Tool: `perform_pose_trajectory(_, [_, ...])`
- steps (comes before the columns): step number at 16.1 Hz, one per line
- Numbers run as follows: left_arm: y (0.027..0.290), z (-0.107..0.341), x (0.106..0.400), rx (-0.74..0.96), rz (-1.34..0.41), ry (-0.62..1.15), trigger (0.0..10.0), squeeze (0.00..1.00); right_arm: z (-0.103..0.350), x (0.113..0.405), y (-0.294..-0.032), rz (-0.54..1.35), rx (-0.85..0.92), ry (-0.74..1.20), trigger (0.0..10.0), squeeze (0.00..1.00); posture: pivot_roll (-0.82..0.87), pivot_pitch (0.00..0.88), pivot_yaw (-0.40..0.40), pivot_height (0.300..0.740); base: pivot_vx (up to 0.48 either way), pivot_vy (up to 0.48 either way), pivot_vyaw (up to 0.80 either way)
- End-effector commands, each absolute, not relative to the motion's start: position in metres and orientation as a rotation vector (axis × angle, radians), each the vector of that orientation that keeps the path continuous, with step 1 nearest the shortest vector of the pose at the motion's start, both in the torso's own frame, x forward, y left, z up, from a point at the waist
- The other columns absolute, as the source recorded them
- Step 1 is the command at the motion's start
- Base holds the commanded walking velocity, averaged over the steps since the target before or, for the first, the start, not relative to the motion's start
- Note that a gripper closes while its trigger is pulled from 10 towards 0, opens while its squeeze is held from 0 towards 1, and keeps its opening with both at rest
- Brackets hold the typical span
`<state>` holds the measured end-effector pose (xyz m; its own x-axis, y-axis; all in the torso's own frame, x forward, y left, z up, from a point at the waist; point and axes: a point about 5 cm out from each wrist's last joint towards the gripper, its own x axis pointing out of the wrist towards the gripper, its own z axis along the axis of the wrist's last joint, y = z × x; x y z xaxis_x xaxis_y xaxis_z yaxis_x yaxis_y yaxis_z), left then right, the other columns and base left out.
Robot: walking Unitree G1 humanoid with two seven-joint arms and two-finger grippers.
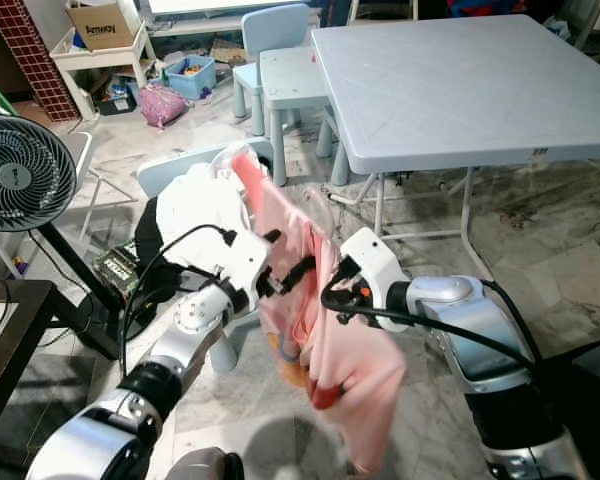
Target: Hang hanger
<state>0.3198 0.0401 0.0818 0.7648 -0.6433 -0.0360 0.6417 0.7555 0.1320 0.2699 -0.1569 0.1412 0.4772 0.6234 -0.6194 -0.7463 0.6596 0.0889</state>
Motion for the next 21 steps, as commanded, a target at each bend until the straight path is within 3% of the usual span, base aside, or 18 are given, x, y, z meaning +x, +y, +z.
perform_pose_trajectory(1, [0.048, 0.083, 0.326, 0.164, -0.650, -0.007, 10.0, 0.00, 0.149, 0.266, -0.150, 0.881, -0.215, 0.636, 10.0, 0.00, -0.11, 0.000, 0.049, 0.740, 0.000, 0.000, 0.00])
perform_pose_trajectory(6, [0.082, 0.086, 0.338, 0.204, -0.532, 0.004, 10.0, 0.00, 0.138, 0.262, -0.167, 0.835, -0.306, 0.683, 10.0, 0.00, -0.11, 0.000, 0.044, 0.740, 0.000, 0.000, 0.00])
perform_pose_trajectory(10, [0.118, 0.089, 0.347, 0.252, -0.404, 0.008, 10.0, 0.00, 0.122, 0.255, -0.197, 0.811, -0.441, 0.756, 10.0, 0.00, -0.10, 0.000, 0.038, 0.740, 0.000, 0.000, 0.00])
perform_pose_trajectory(16, [0.136, 0.094, 0.351, 0.271, -0.331, -0.011, 10.0, 0.00, 0.114, 0.243, -0.252, 0.849, -0.703, 0.841, 10.0, 0.00, -0.10, 0.000, 0.035, 0.740, 0.000, 0.000, 0.00])
perform_pose_trajectory(19, [0.139, 0.094, 0.350, 0.272, -0.323, -0.009, 10.0, 0.00, 0.119, 0.249, -0.288, 0.761, -0.856, 0.873, 10.0, 0.00, -0.11, 0.000, 0.037, 0.740, 0.000, 0.000, 0.00])
perform_pose_trajectory(21, [0.130, 0.093, 0.349, 0.274, -0.340, -0.019, 10.0, 0.00, 0.127, 0.259, -0.285, 0.712, -0.796, 0.812, 10.0, 0.00, -0.11, 0.000, 0.041, 0.740, 0.000, 0.000, 0.00])
